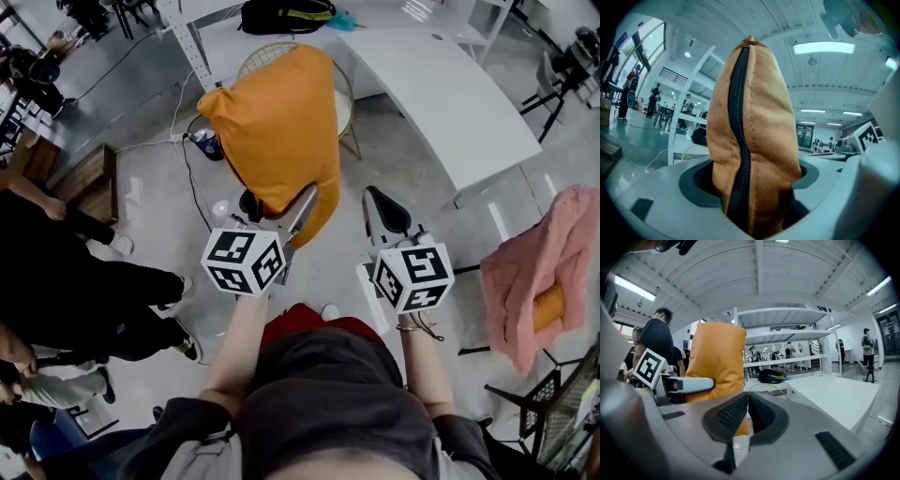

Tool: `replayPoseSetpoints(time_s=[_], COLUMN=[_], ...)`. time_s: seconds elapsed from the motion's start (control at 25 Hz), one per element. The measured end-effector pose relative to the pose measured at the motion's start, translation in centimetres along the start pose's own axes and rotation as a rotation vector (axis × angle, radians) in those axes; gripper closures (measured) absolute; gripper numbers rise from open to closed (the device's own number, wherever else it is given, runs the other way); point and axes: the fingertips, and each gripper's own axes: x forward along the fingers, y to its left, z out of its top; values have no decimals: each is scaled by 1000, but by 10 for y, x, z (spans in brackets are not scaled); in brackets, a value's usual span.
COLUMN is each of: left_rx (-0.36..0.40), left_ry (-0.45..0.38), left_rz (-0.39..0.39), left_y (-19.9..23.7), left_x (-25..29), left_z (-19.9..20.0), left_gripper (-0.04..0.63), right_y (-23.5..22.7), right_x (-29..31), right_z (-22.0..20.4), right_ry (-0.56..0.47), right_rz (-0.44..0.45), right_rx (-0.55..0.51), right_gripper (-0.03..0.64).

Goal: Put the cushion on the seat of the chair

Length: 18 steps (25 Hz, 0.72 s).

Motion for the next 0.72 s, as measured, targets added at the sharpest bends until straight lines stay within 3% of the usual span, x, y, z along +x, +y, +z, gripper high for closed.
replayPoseSetpoints(time_s=[0.72], left_rx=[28], left_ry=[-19], left_rz=[37], left_y=[-10], left_x=[20], left_z=[12], left_gripper=[192], right_y=[-17], right_x=[0], right_z=[21], right_ry=[-58], right_rz=[41], right_rx=[-47], right_gripper=[598])
